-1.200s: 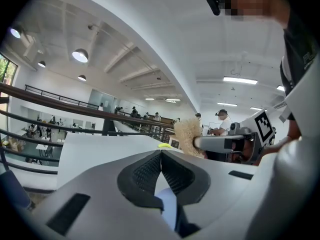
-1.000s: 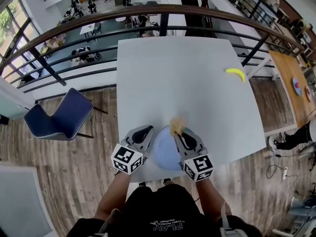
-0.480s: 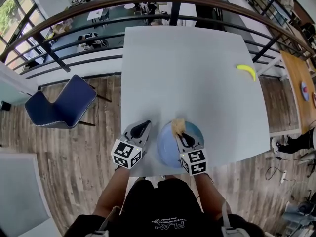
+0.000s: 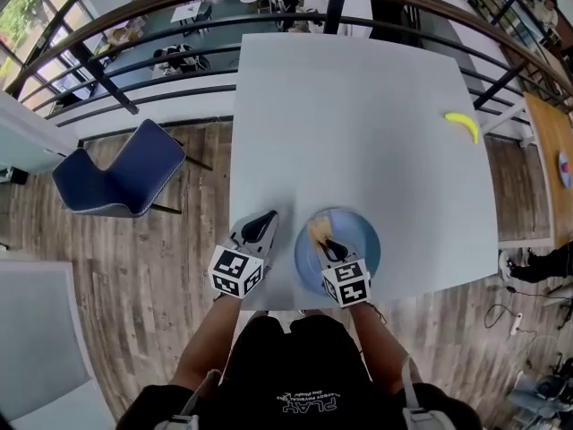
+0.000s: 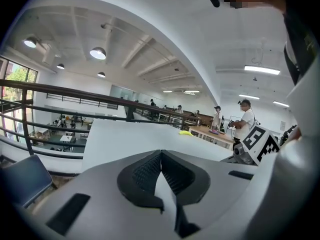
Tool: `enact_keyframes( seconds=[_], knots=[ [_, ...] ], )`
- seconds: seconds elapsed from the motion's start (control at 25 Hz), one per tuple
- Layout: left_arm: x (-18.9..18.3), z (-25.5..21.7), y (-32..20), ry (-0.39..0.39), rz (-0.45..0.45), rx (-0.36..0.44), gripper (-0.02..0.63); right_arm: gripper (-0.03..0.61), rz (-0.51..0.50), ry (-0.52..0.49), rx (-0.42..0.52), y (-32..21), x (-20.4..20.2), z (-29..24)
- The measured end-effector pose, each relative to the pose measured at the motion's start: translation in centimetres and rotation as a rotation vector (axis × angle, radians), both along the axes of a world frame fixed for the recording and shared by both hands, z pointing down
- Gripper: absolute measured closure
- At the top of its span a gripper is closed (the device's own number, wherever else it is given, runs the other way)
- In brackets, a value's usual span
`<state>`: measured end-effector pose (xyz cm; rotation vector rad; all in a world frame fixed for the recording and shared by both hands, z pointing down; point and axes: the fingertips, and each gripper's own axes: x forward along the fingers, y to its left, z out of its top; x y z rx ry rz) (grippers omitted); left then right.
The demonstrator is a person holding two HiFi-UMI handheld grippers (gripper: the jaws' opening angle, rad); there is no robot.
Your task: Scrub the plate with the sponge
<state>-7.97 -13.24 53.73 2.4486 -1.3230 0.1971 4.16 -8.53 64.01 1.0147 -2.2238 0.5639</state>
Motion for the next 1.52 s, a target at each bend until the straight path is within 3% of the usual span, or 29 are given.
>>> enact_keyframes(
  seconds=[0.24, 0.68, 1.12, 1.52],
  knots=[
    [-0.1, 0.7, 0.2, -0.011, -0.01, -0.013, 0.6, 0.518, -0.037, 0.04, -0.055, 1.0, -0.6, 2.2],
    [1.1, 3.9, 1.4, 0.012, -0.006, -0.119, 0.6, 0.518, -0.052, 0.086, -0.071, 1.6, -1.1, 3.6],
    [2.0, 5.5, 2.5, 0.02, 0.01, -0.18, 0.6, 0.518, 0.014, 0.106, -0.091, 0.6, 1.0, 3.2],
    [3.2, 6.7, 3.3, 0.002, 0.048, -0.207, 0.6, 0.518, 0.121, 0.143, -0.078, -1.1, 5.6, 3.7]
  ],
)
